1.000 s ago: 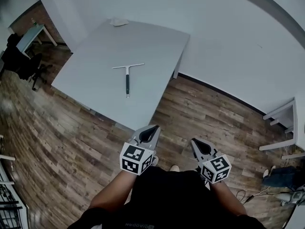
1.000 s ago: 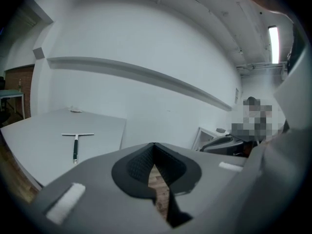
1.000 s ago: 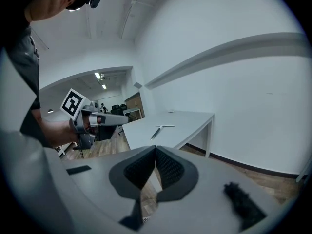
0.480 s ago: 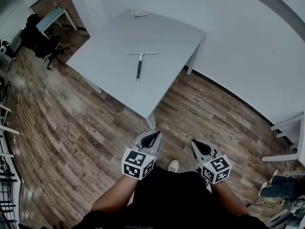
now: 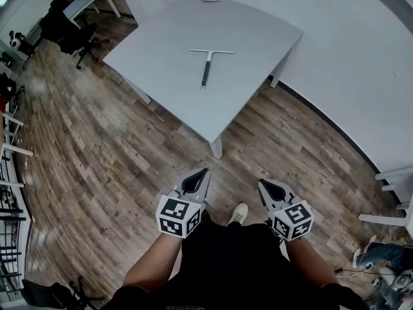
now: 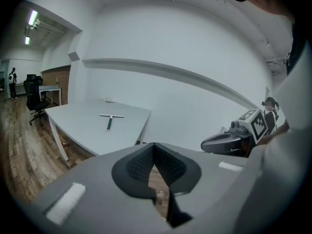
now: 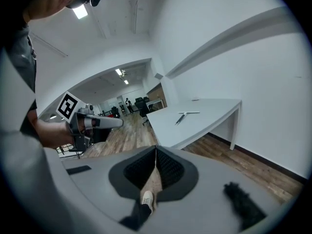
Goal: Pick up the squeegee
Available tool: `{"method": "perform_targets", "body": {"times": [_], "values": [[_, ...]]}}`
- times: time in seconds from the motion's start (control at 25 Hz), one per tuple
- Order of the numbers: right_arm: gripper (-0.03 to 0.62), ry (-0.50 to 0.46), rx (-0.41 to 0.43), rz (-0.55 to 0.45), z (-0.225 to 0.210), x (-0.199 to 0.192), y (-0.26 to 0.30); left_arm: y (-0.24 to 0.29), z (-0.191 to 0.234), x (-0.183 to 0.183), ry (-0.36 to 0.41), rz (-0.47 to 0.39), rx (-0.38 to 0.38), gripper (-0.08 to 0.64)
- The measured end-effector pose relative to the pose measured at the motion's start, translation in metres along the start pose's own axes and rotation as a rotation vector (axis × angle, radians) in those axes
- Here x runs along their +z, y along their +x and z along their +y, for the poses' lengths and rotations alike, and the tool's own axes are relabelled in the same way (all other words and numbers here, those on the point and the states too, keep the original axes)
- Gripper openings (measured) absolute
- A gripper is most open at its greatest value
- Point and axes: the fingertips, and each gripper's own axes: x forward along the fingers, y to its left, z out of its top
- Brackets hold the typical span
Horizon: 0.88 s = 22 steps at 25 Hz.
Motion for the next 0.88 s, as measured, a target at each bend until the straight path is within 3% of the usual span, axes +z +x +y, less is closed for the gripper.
{"method": "perform_targets", "body": {"times": [0.28,0.88], "values": [[0.006,-0.014,0.05,0.045,0.026,0.004,0.055,-0.018,0.053,-0.012,-0.051,0.01,0.053,0.006],[0.006,-0.048,0.05,0.095,0.08,0.058,0.173,-0.031,0.176,-0.002,-0.089,0.012,0.028,0.006]]}}
